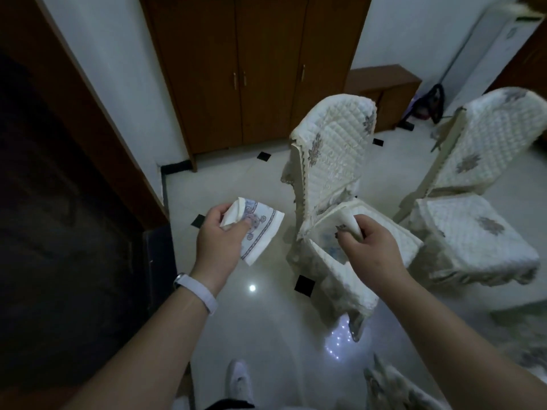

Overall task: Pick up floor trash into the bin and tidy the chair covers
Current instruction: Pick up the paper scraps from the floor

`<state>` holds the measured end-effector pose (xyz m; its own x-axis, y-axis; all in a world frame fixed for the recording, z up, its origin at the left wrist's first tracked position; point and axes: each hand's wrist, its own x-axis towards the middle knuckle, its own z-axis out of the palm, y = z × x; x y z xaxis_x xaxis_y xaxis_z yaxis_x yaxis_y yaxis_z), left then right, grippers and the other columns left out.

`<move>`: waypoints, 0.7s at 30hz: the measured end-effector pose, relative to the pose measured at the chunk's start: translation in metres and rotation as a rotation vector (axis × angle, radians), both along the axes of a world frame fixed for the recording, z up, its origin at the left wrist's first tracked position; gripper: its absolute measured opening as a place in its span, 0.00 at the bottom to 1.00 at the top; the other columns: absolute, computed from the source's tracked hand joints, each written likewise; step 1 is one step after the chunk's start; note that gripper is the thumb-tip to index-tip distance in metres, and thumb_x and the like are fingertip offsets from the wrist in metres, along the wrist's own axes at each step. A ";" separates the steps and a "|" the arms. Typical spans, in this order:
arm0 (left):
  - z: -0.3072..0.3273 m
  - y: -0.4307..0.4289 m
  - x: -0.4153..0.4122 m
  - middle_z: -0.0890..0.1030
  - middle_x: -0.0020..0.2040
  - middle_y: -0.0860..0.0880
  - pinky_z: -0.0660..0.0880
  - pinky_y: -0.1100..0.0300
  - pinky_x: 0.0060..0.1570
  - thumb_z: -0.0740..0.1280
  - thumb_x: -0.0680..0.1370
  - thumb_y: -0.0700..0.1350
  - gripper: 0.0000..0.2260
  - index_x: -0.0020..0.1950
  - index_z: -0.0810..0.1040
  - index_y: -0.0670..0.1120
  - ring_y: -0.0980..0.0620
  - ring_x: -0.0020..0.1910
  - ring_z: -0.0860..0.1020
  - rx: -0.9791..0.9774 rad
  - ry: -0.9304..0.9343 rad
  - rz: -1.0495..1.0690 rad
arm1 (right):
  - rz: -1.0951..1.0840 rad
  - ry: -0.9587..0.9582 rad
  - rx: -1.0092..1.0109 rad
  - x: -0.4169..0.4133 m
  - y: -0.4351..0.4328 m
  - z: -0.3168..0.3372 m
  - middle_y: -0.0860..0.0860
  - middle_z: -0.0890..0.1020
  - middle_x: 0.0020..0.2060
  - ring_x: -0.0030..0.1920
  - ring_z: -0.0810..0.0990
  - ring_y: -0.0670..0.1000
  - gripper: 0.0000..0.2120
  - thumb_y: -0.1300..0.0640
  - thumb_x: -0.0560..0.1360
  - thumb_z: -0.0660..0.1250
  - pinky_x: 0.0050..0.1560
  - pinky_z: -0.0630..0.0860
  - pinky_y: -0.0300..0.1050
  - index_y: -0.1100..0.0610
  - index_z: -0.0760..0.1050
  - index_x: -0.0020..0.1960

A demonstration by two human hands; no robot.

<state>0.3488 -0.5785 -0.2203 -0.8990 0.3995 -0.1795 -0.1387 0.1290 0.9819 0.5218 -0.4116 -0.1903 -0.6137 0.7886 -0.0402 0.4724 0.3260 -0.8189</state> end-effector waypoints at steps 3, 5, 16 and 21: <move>0.004 0.020 -0.052 0.84 0.50 0.52 0.80 0.57 0.42 0.75 0.75 0.44 0.13 0.58 0.78 0.52 0.55 0.45 0.84 0.004 0.005 -0.058 | -0.045 0.023 0.034 -0.044 0.010 0.009 0.54 0.78 0.34 0.32 0.73 0.48 0.06 0.58 0.76 0.65 0.33 0.70 0.45 0.54 0.76 0.40; 0.006 0.033 -0.079 0.84 0.50 0.52 0.79 0.60 0.39 0.74 0.75 0.43 0.13 0.58 0.77 0.51 0.56 0.44 0.84 0.010 0.008 -0.072 | -0.072 0.024 0.040 -0.065 0.019 0.009 0.52 0.79 0.34 0.32 0.74 0.48 0.06 0.58 0.76 0.64 0.34 0.70 0.45 0.51 0.76 0.40; -0.021 0.108 -0.213 0.85 0.49 0.51 0.81 0.51 0.45 0.74 0.75 0.41 0.12 0.54 0.79 0.54 0.51 0.46 0.84 -0.045 -0.004 -0.067 | -0.049 0.027 -0.050 -0.205 0.108 -0.023 0.53 0.79 0.36 0.31 0.74 0.47 0.05 0.58 0.77 0.64 0.29 0.69 0.36 0.53 0.78 0.44; -0.010 0.152 -0.283 0.85 0.49 0.50 0.81 0.51 0.44 0.74 0.75 0.41 0.12 0.54 0.79 0.53 0.49 0.47 0.84 -0.100 0.032 0.003 | 0.009 0.057 -0.120 -0.295 0.167 -0.029 0.48 0.74 0.30 0.29 0.70 0.43 0.09 0.57 0.76 0.63 0.30 0.67 0.41 0.50 0.74 0.38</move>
